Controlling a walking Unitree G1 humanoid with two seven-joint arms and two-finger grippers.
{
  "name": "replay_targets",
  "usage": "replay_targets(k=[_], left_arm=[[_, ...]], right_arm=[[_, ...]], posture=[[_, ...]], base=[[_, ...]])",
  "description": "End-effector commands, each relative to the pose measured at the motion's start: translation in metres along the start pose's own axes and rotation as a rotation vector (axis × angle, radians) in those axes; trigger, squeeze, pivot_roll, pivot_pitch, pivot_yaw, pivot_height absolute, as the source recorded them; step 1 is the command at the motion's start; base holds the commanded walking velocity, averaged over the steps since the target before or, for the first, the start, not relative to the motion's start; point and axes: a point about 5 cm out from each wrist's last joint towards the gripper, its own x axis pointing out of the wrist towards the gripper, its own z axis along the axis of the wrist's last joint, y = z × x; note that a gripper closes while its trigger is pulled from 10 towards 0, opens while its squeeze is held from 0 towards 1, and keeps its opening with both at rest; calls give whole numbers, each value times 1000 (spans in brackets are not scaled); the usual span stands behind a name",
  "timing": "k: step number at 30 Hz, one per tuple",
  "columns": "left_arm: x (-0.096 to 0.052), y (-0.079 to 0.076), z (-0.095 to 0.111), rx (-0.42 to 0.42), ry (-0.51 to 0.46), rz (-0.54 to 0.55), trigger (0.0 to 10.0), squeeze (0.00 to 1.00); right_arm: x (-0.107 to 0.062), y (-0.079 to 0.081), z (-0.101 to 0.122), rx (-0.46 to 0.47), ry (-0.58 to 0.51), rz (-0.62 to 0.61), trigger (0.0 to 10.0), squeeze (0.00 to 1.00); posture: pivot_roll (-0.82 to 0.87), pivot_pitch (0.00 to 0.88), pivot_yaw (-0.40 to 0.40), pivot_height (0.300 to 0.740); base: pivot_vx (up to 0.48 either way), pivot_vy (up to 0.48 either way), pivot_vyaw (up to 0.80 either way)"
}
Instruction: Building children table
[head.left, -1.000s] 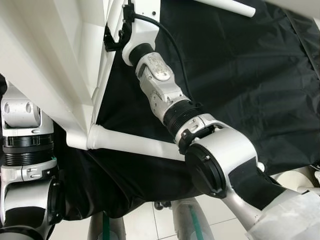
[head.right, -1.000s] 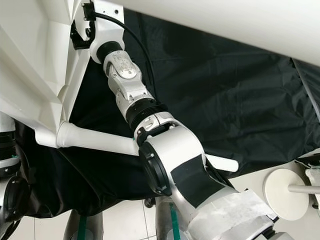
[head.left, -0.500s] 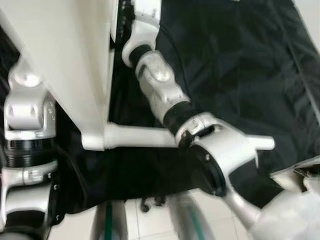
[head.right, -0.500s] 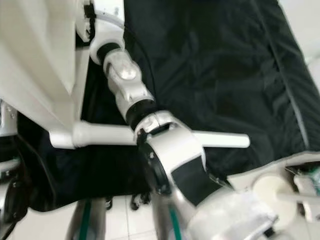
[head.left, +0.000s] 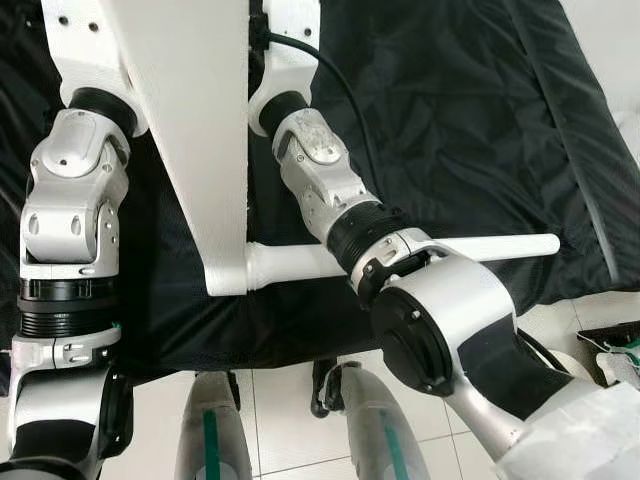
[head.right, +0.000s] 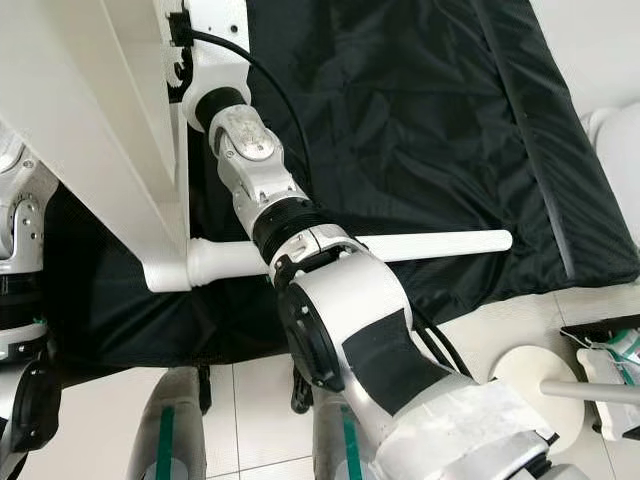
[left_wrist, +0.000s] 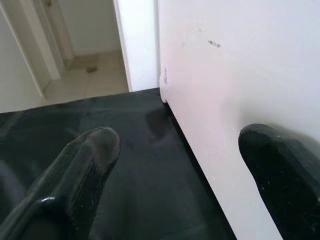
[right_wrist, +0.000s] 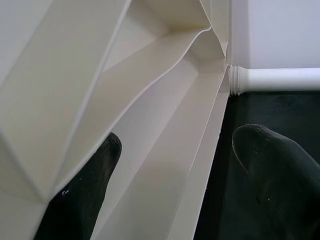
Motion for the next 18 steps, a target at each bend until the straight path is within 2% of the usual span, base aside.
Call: replay_targets(k=[1, 4, 9, 10, 13, 18], left_arm=[[-2, -8, 1, 12, -20, -45, 10000, 0], [-5, -14, -9, 49, 24, -46, 10000, 0], [-13, -23, -20, 35, 52, -76, 10000, 0], [-13, -23, -20, 35, 52, -76, 10000, 0], [-16, -26, -24, 64, 57, -84, 10000, 0], [-20, -23, -24, 54, 50, -85, 10000, 0]], right_arm=[[0, 33, -3, 37, -10, 72, 10000, 0], [-7, 2, -9, -47, -4, -14, 10000, 0], [-24, -43, -20, -178, 32, -165, 10000, 0], [-24, -43, -20, -178, 32, -165, 10000, 0], [-37, -71, -23, -227, 37, -261, 10000, 0], [-48, -83, -27, -246, 26, -298, 10000, 0]], posture=[[146, 241, -102, 740], [142, 214, -103, 740], [119, 197, -93, 740], [119, 197, -93, 740], [113, 193, -81, 740], [106, 193, -68, 740]], base=[[0, 0, 0], [0, 0, 0], [0, 0, 0], [0, 0, 0], [0, 0, 0], [0, 0, 0]])
